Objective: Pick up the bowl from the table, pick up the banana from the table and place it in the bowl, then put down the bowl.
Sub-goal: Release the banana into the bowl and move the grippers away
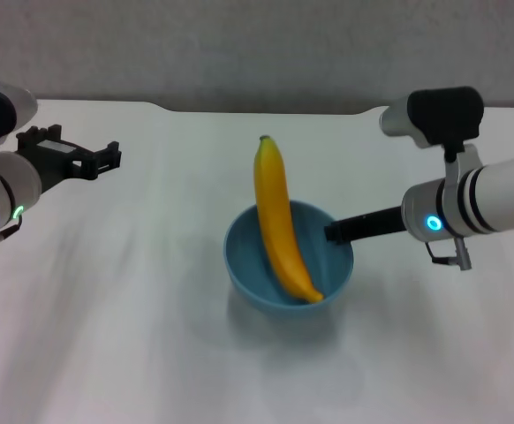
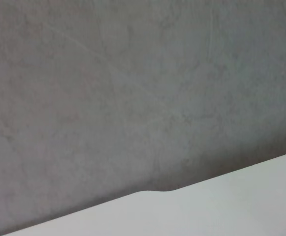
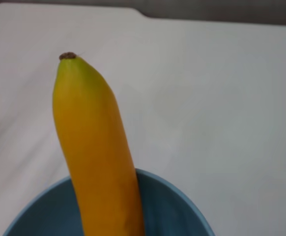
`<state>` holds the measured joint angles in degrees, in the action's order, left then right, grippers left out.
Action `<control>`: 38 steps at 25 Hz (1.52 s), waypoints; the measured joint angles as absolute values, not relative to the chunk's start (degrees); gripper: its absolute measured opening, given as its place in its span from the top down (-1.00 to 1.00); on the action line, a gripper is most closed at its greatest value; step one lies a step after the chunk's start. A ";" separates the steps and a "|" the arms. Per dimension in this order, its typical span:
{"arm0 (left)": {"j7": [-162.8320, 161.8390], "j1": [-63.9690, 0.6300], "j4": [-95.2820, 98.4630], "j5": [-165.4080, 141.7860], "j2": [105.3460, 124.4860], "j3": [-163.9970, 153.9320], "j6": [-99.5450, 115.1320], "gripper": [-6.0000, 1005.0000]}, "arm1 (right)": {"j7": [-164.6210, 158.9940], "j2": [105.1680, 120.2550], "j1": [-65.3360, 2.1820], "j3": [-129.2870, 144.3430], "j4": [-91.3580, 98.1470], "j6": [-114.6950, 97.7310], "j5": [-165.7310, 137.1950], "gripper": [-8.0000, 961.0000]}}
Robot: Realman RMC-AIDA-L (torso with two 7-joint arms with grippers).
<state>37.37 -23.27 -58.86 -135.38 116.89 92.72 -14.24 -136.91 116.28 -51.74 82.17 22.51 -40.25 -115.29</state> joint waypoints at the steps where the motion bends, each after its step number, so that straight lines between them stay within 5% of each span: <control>1: 37.27 -23.25 -58.78 -135.39 116.90 92.72 -14.25 -0.81 | -136.96 116.29 -51.57 83.15 22.48 -40.21 -114.53 0.87; 28: 35.07 -21.33 -58.35 -133.76 116.86 91.50 -13.67 -0.81 | -137.30 115.75 -48.92 84.20 22.04 -39.76 -114.11 0.87; 38: 35.07 -20.39 -58.26 -131.93 116.73 91.49 -13.62 -0.81 | -136.57 115.75 -43.77 84.81 29.50 -38.33 -114.09 0.42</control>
